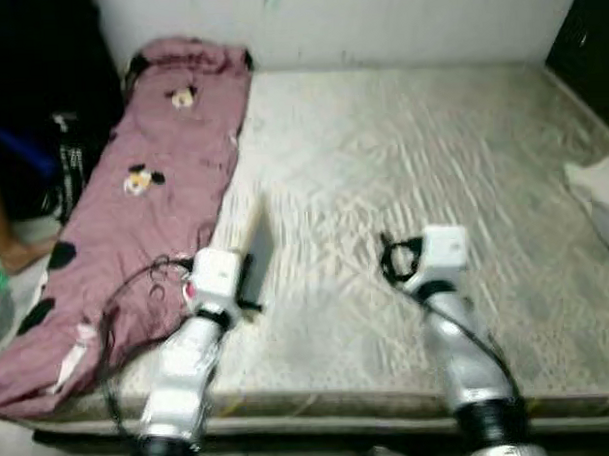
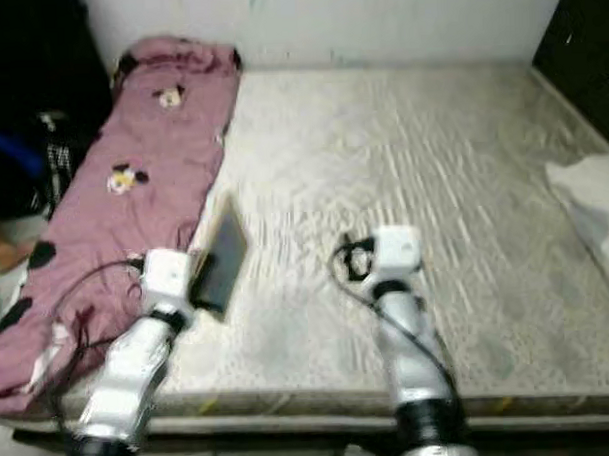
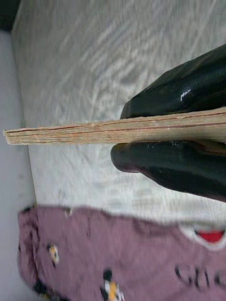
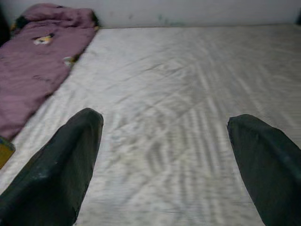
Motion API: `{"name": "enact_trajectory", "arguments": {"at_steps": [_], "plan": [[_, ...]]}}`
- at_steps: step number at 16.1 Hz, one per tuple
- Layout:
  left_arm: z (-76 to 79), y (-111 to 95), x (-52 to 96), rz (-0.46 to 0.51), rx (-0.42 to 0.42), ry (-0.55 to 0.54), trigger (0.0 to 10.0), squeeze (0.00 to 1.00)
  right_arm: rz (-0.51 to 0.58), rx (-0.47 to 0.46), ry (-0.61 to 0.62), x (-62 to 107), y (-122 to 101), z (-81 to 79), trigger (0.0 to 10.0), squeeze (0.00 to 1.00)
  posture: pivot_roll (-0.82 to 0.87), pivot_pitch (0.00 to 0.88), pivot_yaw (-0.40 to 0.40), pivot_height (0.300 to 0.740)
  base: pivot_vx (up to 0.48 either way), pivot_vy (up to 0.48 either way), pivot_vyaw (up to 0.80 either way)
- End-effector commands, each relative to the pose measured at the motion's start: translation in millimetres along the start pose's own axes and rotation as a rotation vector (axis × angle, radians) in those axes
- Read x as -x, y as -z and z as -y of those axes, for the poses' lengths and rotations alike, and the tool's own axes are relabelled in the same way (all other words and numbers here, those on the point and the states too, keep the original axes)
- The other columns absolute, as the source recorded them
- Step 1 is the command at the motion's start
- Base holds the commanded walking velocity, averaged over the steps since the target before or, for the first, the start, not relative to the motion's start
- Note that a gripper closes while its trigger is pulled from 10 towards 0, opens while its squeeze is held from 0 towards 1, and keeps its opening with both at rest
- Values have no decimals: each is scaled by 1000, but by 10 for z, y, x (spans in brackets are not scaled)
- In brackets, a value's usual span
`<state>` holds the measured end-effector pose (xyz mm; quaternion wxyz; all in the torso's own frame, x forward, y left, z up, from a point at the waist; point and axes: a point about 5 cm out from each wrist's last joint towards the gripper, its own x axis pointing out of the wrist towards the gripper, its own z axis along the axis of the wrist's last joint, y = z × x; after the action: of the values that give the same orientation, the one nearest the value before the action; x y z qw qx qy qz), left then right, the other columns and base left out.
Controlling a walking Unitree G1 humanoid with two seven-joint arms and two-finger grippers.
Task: Clean up the room
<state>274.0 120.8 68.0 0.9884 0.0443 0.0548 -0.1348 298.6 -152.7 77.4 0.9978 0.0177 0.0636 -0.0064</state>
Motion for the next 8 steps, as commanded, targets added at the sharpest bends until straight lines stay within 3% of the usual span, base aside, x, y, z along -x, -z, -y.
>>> {"name": "enact_trajectory", "arguments": {"at_steps": [1, 8], "plan": [[-85, -80, -6, 44, -14, -30, 10000, 0, 9, -12, -14, -14, -18, -71, 10000, 0, 31, 0, 13, 740, 0, 0, 0], [-91, -143, -13, 81, -70, -39, 10000, 0, 10, -14, -11, -5, -13, -70, 10000, 0, 32, 0, 15, 740, 0, 0, 0]]}}
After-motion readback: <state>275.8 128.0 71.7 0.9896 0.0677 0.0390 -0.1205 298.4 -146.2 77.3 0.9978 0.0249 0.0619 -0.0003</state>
